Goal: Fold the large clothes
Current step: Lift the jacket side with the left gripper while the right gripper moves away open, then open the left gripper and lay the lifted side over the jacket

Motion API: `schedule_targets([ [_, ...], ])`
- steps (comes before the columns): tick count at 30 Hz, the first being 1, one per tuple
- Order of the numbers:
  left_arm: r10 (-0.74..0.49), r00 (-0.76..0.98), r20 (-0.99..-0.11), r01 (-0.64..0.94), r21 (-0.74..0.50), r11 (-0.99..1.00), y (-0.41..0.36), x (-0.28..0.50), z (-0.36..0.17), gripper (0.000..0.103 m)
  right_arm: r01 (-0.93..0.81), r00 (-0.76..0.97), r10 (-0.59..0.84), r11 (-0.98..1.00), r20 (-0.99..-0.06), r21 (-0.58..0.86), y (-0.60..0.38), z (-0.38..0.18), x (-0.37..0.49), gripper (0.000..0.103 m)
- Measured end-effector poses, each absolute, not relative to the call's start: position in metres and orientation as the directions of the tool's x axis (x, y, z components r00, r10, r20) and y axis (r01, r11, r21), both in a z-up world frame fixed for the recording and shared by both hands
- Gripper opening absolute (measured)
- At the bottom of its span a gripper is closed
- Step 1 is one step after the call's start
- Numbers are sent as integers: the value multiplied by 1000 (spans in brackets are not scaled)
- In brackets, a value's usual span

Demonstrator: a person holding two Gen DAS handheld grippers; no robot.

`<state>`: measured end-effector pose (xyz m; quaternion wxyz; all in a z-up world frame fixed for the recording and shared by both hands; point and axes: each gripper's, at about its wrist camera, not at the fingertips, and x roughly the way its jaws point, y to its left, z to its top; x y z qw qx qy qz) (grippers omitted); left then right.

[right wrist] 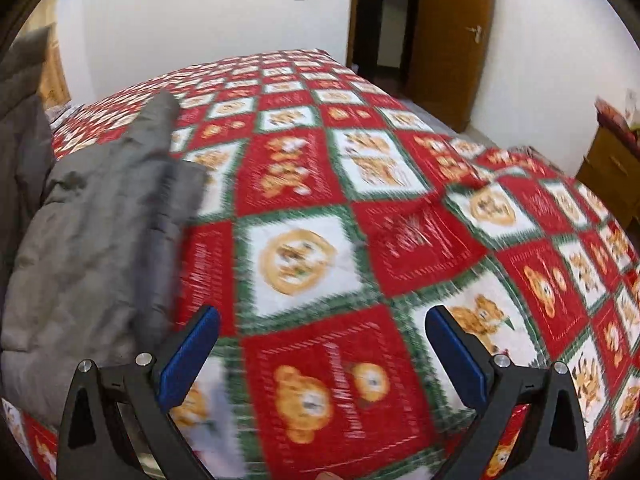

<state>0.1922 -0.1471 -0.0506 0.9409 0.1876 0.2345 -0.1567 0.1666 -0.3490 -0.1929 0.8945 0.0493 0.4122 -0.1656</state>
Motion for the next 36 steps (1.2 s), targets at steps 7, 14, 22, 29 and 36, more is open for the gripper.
schedule_targets([
  [7,-244,766,-595,508,327,797,-211,198,-117,9,364,603,-279,930,-747,-53,-378,-212,155,102],
  [14,-251,761,-598,513,319,797,-217,194,-127,12,363,610,-304,928,-732,-82,-375,-216,156,102],
  [22,-223,777,-589,489,341,803,-224,190,-128,21,354,618,-300,931,-727,-83,-377,-218,158,102],
  [29,-217,785,-580,481,349,804,-238,193,-117,29,354,620,-307,931,-722,-91,-374,-219,155,102],
  [36,-263,787,-559,507,341,792,-258,184,-97,42,348,626,-292,934,-723,-75,-374,-217,155,102],
])
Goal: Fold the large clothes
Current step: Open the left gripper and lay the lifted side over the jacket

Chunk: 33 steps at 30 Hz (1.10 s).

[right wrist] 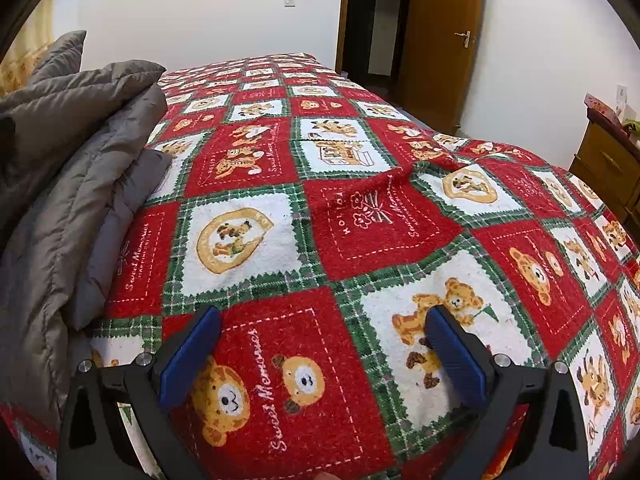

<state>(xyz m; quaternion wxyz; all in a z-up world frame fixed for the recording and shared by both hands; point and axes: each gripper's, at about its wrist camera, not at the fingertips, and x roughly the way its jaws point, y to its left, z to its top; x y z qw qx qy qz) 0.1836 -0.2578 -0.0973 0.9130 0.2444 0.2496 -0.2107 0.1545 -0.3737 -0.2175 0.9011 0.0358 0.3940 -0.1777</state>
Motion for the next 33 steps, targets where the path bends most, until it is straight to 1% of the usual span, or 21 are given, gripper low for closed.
schedule_targets([
  [2,-276,800,-533,509,357,783,-263,175,-88,43,347,625,-294,934,-724,-79,-373,-218,155,102],
  [3,-275,811,-516,502,373,780,-264,172,-84,49,347,624,-293,935,-724,-80,-373,-218,155,102],
  [5,-255,833,-491,479,410,776,-265,168,-78,54,346,625,-293,935,-723,-80,-373,-218,155,102],
  [11,-241,846,-475,448,389,805,-242,168,-62,54,347,624,-295,934,-724,-81,-374,-218,155,102],
  [13,-253,858,-447,435,371,820,-229,163,-50,56,347,623,-295,934,-725,-82,-374,-219,156,102],
  [14,-263,864,-429,431,363,826,-223,161,-44,62,347,622,-294,934,-725,-82,-374,-219,156,102],
  [15,-269,876,-401,419,354,836,-216,159,-36,71,346,621,-295,934,-726,-83,-374,-219,156,102],
  [17,-248,905,-346,369,351,860,-201,159,-26,77,346,620,-295,934,-727,-83,-374,-219,156,102],
  [19,-202,925,-322,318,367,874,-190,167,-25,77,346,619,-295,934,-728,-84,-374,-220,157,102],
  [22,-98,933,-346,227,356,906,-163,199,-38,77,348,618,-295,934,-729,-83,-374,-219,157,102],
  [24,-36,922,-386,163,302,939,-136,225,-48,77,347,616,-293,934,-731,-82,-374,-220,157,102],
  [26,-4,916,-401,113,250,962,-118,240,-57,78,347,615,-291,935,-733,-80,-374,-220,158,102],
  [28,15,889,-458,100,226,969,-108,260,-72,78,346,610,-288,935,-738,-79,-375,-220,160,102],
  [30,-3,865,-502,125,209,970,-109,268,-88,78,349,611,-273,935,-743,-56,-377,-217,160,102],
  [33,-16,850,-526,169,243,955,-127,265,-113,78,374,625,-252,927,-739,0,-384,-205,161,102],
])
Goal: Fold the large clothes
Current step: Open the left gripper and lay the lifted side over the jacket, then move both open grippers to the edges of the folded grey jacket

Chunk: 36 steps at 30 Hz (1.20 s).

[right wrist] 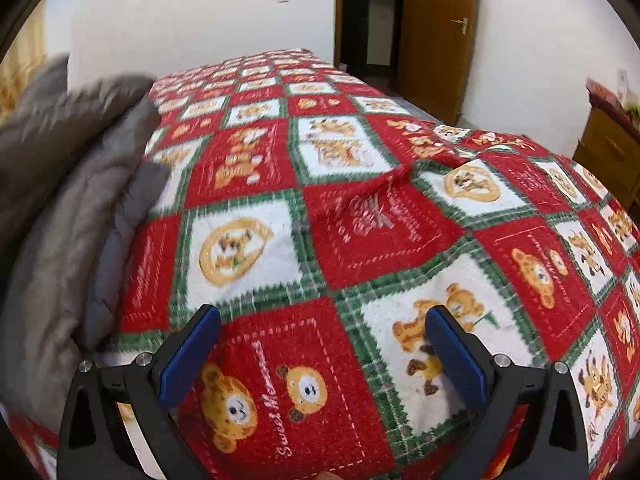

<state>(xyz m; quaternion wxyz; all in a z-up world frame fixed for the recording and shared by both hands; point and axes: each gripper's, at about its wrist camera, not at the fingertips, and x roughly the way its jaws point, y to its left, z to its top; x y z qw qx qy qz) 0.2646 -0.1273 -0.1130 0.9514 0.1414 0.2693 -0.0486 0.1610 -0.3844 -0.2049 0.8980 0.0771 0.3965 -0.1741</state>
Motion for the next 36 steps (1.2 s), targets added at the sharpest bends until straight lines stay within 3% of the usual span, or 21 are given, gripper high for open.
schedule_targets([
  [4,-37,852,-522,215,285,934,-155,258,-134,78,372,671,-236,927,-703,44,-380,-170,169,97],
  [6,-58,848,-527,231,270,935,-154,256,-131,78,356,689,-227,933,-688,48,-373,-151,178,89],
  [9,-90,835,-543,253,235,938,-145,256,-115,78,319,726,-202,946,-658,61,-356,-119,195,88],
  [10,-97,841,-532,248,220,944,-140,256,-110,79,304,740,-195,951,-644,61,-349,-108,200,88],
  [11,-97,857,-506,225,198,954,-128,254,-97,87,281,758,-185,958,-625,57,-337,-93,207,88],
  [12,-88,866,-492,207,192,959,-123,255,-92,98,262,770,-174,964,-614,55,-327,-83,212,88],
  [13,-56,884,-464,161,191,968,-111,257,-83,102,239,781,-156,969,-605,58,-318,-75,216,88],
  [16,52,891,-451,60,229,972,-92,274,-78,103,160,793,-87,985,-604,69,-283,-55,234,88],
  [19,104,859,-501,-8,190,982,-69,295,-85,103,97,787,-49,994,-615,45,-249,-44,250,88],
  [23,113,832,-543,-28,163,986,-62,311,-99,103,60,763,-48,998,-644,-3,-223,-53,269,88],
  [26,101,817,-567,-13,158,987,-70,320,-111,103,67,717,-77,997,-692,-41,-223,-77,280,77],
  [36,64,811,-581,57,187,981,-107,326,-132,103,136,644,-125,990,-755,-48,-257,-138,275,76],
])
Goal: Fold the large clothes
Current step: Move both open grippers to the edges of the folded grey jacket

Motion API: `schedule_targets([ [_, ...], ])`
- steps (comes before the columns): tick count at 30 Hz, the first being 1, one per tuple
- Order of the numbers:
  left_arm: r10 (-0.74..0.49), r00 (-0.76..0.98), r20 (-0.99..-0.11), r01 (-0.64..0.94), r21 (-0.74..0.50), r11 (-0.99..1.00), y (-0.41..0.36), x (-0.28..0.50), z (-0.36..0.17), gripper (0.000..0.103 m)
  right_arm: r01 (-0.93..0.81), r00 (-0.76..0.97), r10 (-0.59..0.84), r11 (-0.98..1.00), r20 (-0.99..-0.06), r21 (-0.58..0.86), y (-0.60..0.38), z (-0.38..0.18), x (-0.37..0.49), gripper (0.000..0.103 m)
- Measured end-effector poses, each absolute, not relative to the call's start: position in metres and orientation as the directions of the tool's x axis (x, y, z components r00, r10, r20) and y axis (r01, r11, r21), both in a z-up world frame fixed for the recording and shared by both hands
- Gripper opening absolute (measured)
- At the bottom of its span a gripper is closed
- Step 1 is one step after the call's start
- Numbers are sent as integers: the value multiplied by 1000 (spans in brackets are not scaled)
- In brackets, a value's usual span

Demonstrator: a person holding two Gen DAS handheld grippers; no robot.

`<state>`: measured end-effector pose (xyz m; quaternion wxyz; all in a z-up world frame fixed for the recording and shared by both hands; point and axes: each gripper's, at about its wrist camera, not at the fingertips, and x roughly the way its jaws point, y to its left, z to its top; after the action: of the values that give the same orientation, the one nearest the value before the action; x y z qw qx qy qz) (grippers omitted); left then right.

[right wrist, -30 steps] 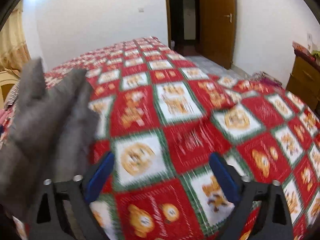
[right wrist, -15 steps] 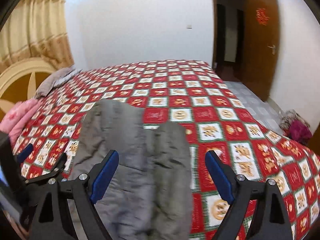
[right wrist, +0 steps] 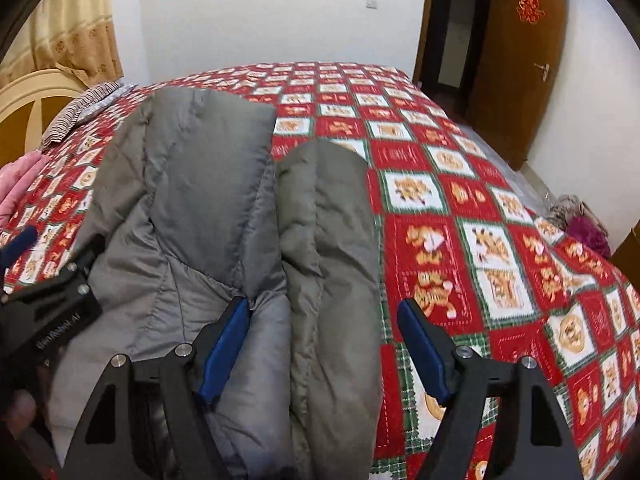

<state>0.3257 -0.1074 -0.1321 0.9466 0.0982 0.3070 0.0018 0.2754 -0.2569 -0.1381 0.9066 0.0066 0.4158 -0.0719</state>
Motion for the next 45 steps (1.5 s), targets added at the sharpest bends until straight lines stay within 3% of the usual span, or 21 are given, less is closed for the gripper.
schedule_targets([
  [13,44,801,-597,136,253,958,-150,330,-144,103,175,617,-85,984,-782,31,-292,-172,277,76],
  [20,51,818,-573,108,240,965,-142,330,-125,103,195,701,-106,980,-705,47,-289,-100,271,76],
  [24,82,822,-563,38,199,979,-126,341,-113,103,155,720,-45,983,-693,97,-274,-79,293,76],
  [26,91,819,-567,26,195,980,-123,346,-115,103,141,717,-7,981,-697,136,-268,-87,308,76],
  [32,67,777,-625,55,173,983,-120,361,-143,103,191,645,-71,979,-761,71,-272,-142,326,76],
  [45,-2,726,-688,84,86,993,-135,377,-171,103,212,644,-27,966,-764,145,-302,-180,332,76],
])
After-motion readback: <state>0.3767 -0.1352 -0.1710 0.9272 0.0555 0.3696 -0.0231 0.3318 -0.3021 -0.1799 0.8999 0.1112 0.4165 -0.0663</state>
